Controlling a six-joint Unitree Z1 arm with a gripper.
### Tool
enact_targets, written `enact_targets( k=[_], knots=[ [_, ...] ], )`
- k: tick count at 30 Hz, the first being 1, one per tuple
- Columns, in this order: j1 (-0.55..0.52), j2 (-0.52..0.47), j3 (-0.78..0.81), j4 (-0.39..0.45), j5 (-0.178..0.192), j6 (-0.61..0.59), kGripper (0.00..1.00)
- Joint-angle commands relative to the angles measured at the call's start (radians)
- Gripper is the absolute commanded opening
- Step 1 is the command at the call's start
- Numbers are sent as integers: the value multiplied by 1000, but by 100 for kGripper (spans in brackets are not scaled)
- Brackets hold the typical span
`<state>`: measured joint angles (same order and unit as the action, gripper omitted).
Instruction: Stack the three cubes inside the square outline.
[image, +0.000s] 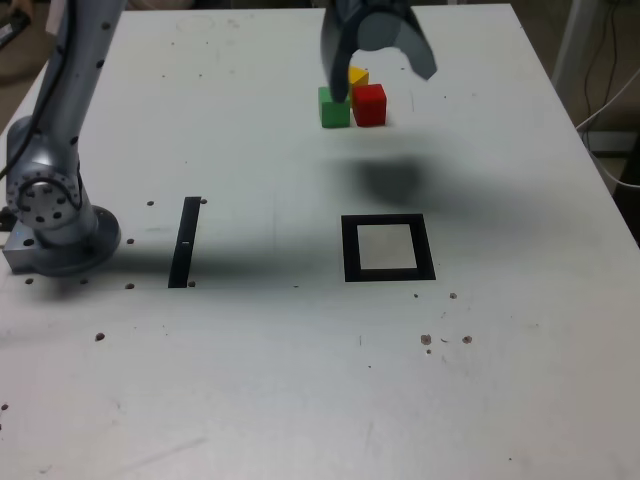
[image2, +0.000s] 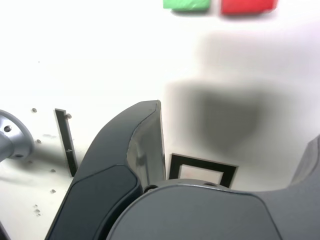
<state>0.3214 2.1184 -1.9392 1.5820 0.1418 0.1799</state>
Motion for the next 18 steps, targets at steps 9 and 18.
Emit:
enact_targets(
  k=[9, 18],
  knots=[
    [89, 128, -144, 30, -17, 6, 100],
    [149, 189, -220, 31, -30, -5, 100]
  ],
)
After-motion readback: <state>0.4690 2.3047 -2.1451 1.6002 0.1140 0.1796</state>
